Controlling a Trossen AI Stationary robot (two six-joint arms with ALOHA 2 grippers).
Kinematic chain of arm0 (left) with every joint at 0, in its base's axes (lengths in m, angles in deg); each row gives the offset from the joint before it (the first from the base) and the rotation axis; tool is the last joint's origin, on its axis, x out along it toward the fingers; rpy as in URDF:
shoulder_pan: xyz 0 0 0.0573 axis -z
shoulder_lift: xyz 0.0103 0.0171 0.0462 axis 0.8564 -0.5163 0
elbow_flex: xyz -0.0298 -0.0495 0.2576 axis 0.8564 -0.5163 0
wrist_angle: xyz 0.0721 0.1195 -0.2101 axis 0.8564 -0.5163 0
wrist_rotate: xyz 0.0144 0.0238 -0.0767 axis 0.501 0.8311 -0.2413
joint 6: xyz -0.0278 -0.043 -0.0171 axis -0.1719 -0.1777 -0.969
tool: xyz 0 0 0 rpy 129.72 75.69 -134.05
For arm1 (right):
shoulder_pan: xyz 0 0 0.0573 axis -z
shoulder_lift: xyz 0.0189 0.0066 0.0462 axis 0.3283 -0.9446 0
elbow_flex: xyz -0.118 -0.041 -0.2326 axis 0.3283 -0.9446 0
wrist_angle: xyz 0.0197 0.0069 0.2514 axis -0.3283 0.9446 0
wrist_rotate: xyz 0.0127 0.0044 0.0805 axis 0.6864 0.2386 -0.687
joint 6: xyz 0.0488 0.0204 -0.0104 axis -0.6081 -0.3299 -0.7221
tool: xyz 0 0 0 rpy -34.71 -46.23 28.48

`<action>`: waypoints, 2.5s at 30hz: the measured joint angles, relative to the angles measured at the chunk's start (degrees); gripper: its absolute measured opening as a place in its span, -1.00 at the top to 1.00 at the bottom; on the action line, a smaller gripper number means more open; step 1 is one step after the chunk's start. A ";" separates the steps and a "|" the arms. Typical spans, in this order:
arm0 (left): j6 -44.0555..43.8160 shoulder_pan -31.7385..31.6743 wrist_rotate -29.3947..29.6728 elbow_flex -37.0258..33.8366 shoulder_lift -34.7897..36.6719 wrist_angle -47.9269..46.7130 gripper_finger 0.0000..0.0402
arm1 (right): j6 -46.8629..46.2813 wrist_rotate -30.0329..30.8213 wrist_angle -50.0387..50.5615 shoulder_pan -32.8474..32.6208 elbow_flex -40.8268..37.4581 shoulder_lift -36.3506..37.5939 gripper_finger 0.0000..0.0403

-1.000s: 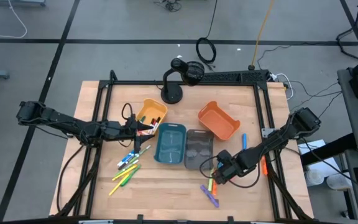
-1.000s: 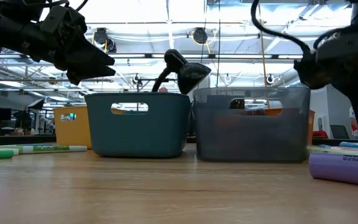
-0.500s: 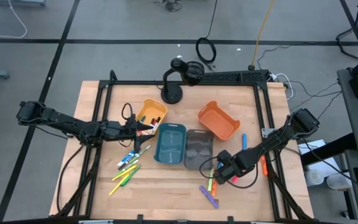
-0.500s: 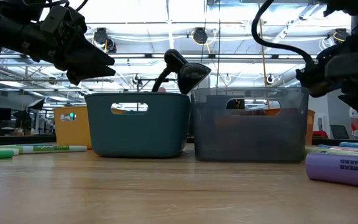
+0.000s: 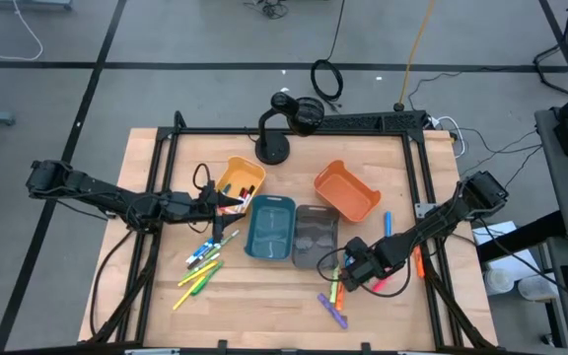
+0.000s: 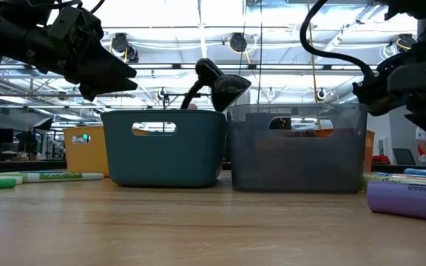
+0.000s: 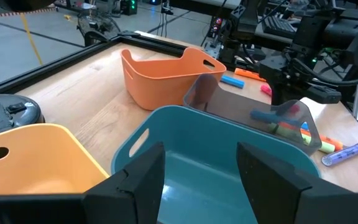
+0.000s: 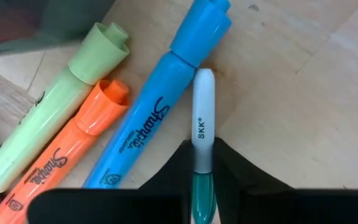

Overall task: Pick & Place Markers
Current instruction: Put the white and green highlighter into the yellow bin

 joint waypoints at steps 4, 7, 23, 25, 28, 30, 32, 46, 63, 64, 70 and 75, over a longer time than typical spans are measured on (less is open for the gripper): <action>0.09 0.00 0.02 0.00 0.00 0.01 -0.02 | -0.23 -3.78 -0.02 -0.13 0.07 3.52 0.88; 0.16 0.01 0.02 0.00 0.00 0.01 -0.02 | -0.50 -5.50 1.40 -0.23 -0.21 7.38 0.88; -0.20 0.02 0.02 0.02 0.02 0.48 -0.02 | 23.34 21.57 -27.92 -5.86 -0.10 18.83 0.88; -0.40 0.02 -0.01 0.02 0.00 0.92 -0.02 | 34.48 26.48 -37.52 -6.15 -0.07 16.79 0.88; -0.40 0.03 -1.58 0.02 0.00 3.42 -0.02 | 51.11 29.51 -52.15 -5.70 -0.05 12.89 0.88; -0.09 0.23 -3.39 0.02 0.00 5.94 -0.02 | 60.76 30.62 -60.67 -5.09 -0.04 10.21 0.89; 0.48 0.70 -4.78 0.02 0.00 8.65 -0.02 | 67.99 30.45 -68.48 -3.94 -0.04 7.57 0.89; 15.24 8.29 -9.52 4.77 -20.63 31.75 -0.02 | 77.52 30.48 -84.10 1.15 -0.02 -2.75 0.89; 19.30 12.52 -11.86 31.22 -47.27 31.17 -0.02 | 77.56 30.47 -85.88 0.30 0.00 -3.49 0.89; 19.27 12.52 -11.85 31.48 -47.49 31.17 -0.02 | 77.56 30.47 -85.88 0.30 0.00 -3.49 0.89; 19.28 12.48 -11.82 31.65 -47.89 30.66 -0.02 | 77.76 30.47 -85.86 0.32 0.00 -3.49 0.89; 19.05 12.48 -11.85 31.65 -47.89 30.34 -0.02 | 77.76 30.63 -85.86 0.32 0.00 -3.49 0.89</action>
